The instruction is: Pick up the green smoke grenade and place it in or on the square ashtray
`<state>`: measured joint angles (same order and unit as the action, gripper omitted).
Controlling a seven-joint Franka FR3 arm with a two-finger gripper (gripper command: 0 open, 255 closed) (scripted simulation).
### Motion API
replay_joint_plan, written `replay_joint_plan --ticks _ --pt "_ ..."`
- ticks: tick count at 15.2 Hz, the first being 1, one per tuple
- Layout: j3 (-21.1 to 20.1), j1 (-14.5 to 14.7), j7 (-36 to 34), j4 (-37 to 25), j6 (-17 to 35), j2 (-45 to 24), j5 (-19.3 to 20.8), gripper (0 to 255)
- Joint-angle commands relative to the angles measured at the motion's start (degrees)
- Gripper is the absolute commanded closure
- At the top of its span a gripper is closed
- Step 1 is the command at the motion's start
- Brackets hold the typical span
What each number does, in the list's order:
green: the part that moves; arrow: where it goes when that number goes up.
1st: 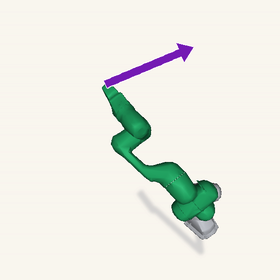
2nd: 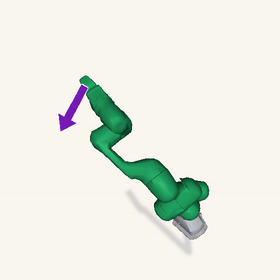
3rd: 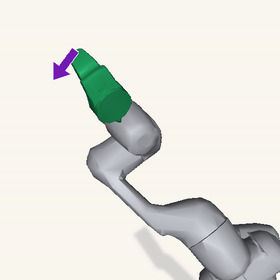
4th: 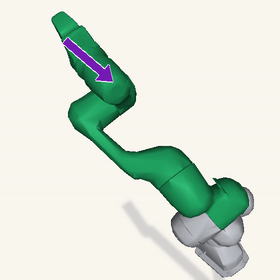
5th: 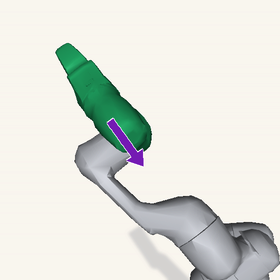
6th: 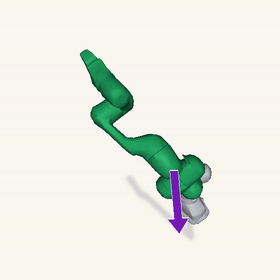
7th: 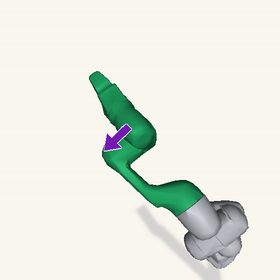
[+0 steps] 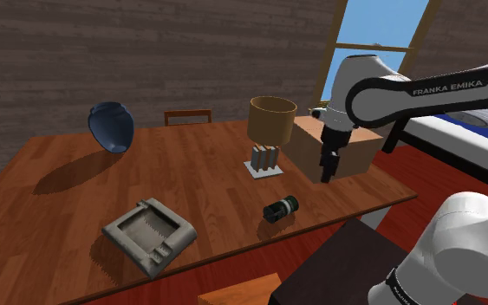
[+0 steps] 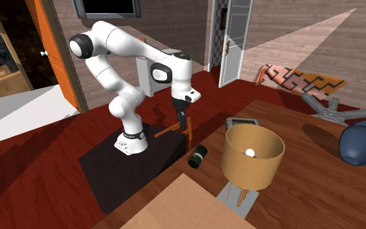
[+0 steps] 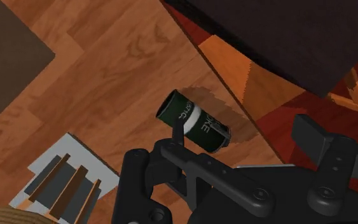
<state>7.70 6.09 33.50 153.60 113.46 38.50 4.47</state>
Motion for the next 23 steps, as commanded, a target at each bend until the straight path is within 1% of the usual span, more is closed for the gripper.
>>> replay_joint_plan --ticks 1,6,9,12,14,16,19,21,22,23 --pt "1.23 1.46 4.98 2.31 6.25 -2.56 1.10 0" --pt "4.49 5.39 16.86 5.29 21.59 -11.95 2.91 0" --pt "6.51 8.24 24.43 5.86 30.97 -18.99 2.91 0" --pt "8.59 11.77 33.07 5.53 40.15 -26.80 1.07 0" --pt "9.88 14.61 40.21 4.84 46.00 -32.31 -2.22 0" --pt "10.02 15.20 41.89 4.65 47.71 -34.14 -3.72 0" --pt "10.10 16.00 44.23 4.33 50.60 -37.52 -6.99 0" --pt "9.85 16.39 46.28 4.00 52.44 -39.82 -9.84 0" --pt "9.38 16.52 48.19 3.67 53.82 -41.66 -12.46 0" --pt "9.24 16.38 48.17 3.67 53.82 -41.66 -12.43 0"
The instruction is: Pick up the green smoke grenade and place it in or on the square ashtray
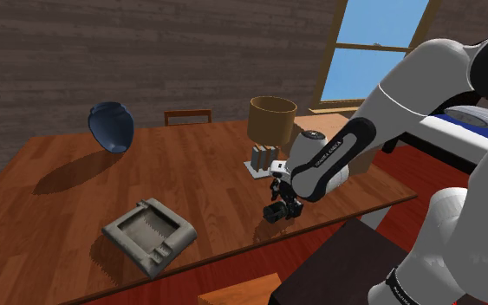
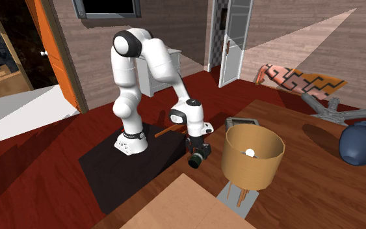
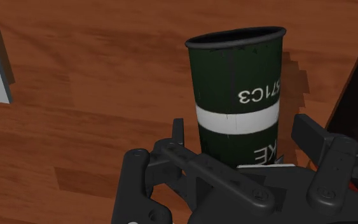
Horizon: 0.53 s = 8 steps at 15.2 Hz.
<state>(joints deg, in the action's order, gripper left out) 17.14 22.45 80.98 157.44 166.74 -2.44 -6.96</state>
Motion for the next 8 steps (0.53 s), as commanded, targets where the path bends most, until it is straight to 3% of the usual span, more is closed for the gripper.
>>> replay_joint_plan --ticks 1,7,8 --pt "-0.24 -0.02 0.68 -0.17 0.54 -0.71 -0.98 0" --pt "-0.25 -0.03 0.66 -0.16 0.53 -0.69 -0.95 0" --pt "-0.25 -0.03 0.66 -0.16 0.53 -0.69 -0.95 255"
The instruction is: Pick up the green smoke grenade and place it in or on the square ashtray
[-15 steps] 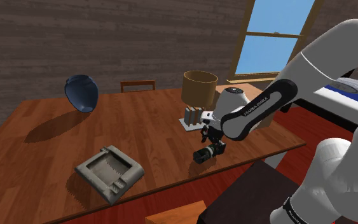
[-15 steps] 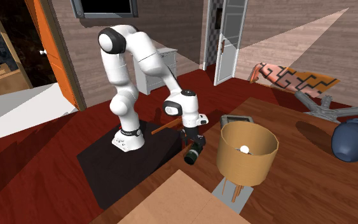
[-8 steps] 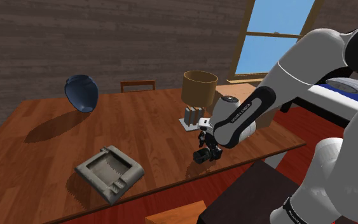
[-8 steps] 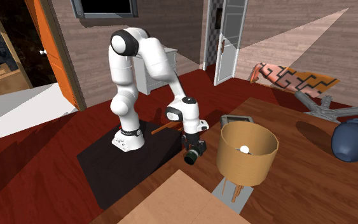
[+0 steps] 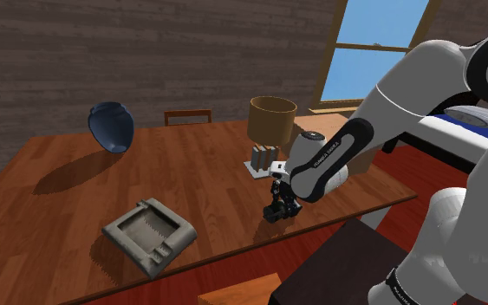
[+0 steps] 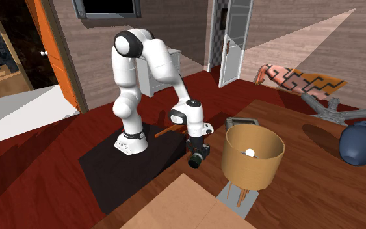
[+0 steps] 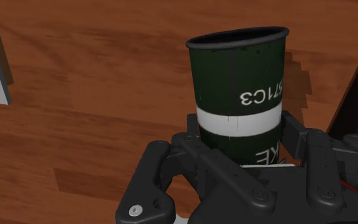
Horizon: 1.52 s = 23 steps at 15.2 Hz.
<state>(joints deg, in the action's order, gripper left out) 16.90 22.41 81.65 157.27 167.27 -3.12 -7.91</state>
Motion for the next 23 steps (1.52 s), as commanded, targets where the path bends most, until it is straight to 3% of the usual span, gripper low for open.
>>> replay_joint_plan --ticks 1,9,15,23 --pt "-0.01 0.00 -0.01 0.01 0.00 -0.02 0.00 255" --pt "-0.02 0.00 0.01 0.00 0.01 -0.04 -0.03 255" --pt "1.26 -0.40 -5.68 0.23 -5.73 6.31 7.74 255" --pt "0.43 -1.99 -9.19 -0.55 -13.82 13.87 12.52 255"
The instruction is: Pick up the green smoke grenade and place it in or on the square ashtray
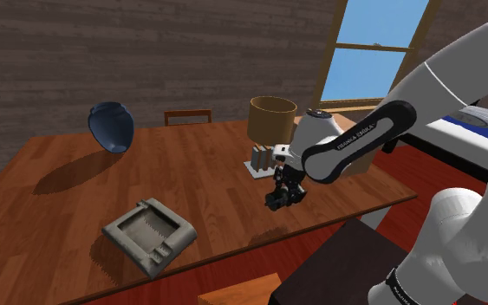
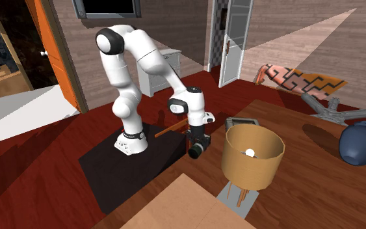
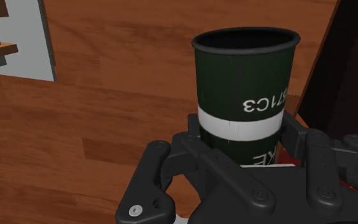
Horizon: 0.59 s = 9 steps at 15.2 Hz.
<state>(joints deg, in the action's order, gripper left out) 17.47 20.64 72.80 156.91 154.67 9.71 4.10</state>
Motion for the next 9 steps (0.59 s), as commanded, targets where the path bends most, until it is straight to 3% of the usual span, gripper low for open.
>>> replay_joint_plan --ticks 1,9 --pt "-0.26 -0.38 -0.61 -0.36 -2.24 1.91 0.85 255" --pt "-1.30 -1.26 -1.94 -2.27 -10.27 8.11 2.47 255"
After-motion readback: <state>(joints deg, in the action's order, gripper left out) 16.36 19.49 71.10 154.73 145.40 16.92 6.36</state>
